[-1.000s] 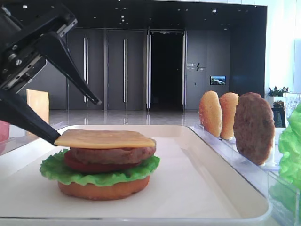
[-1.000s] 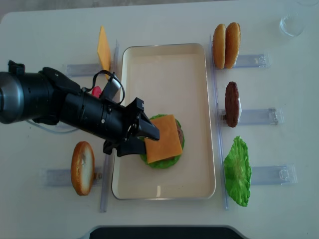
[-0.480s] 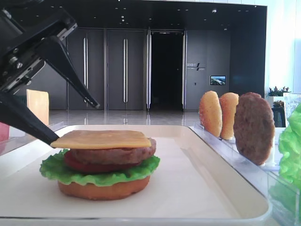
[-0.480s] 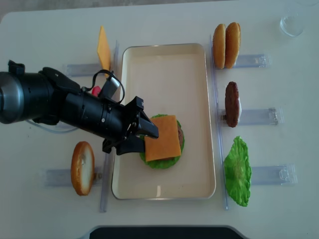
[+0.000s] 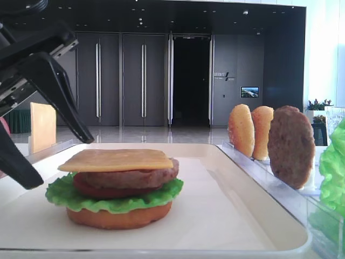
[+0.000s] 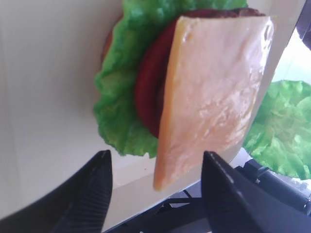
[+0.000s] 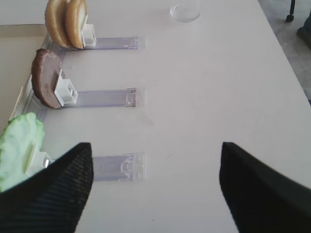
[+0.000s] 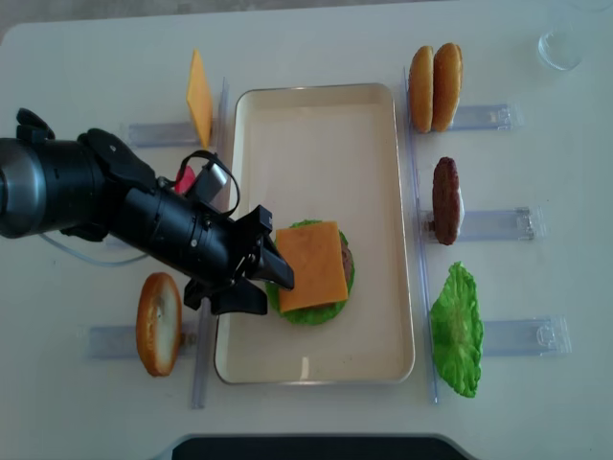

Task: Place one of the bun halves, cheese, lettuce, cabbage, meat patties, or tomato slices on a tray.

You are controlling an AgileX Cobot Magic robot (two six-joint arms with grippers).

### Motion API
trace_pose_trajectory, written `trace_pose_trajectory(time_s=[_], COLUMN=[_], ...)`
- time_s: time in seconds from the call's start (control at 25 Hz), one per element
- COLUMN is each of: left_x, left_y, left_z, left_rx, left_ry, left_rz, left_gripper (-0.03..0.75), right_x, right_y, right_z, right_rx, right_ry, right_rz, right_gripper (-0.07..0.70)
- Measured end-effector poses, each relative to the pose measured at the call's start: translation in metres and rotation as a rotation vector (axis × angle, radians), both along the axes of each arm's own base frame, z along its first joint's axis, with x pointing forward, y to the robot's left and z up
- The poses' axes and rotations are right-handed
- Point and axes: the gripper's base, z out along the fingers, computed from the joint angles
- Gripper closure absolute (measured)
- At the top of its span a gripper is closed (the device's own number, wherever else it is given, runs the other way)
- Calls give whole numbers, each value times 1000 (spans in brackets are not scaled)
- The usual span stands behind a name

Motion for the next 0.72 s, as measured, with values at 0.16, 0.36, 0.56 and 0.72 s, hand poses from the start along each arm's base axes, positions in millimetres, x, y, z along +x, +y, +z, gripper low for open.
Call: trace_pose_trajectory(time_s=[0.16,0.36,0.56,0.72], left_x=[4,16,37,58], left_y=[-3,-11,-16,-13], left_z=[8,28,54,80], left_rx=[-18,-73,-55,67], left_ry=[-8,-34,-109,-160], left_rz=[-47,-108,-145,-148], left_gripper=[272,272,272,272], right_x=[0,0,0,0], right_y=[0,0,0,0], right_z=[0,0,0,0], right_rx=[0,0,0,0], right_ry=[0,0,0,0], right_rz=[0,0,0,0], right_gripper=[117,117,117,117])
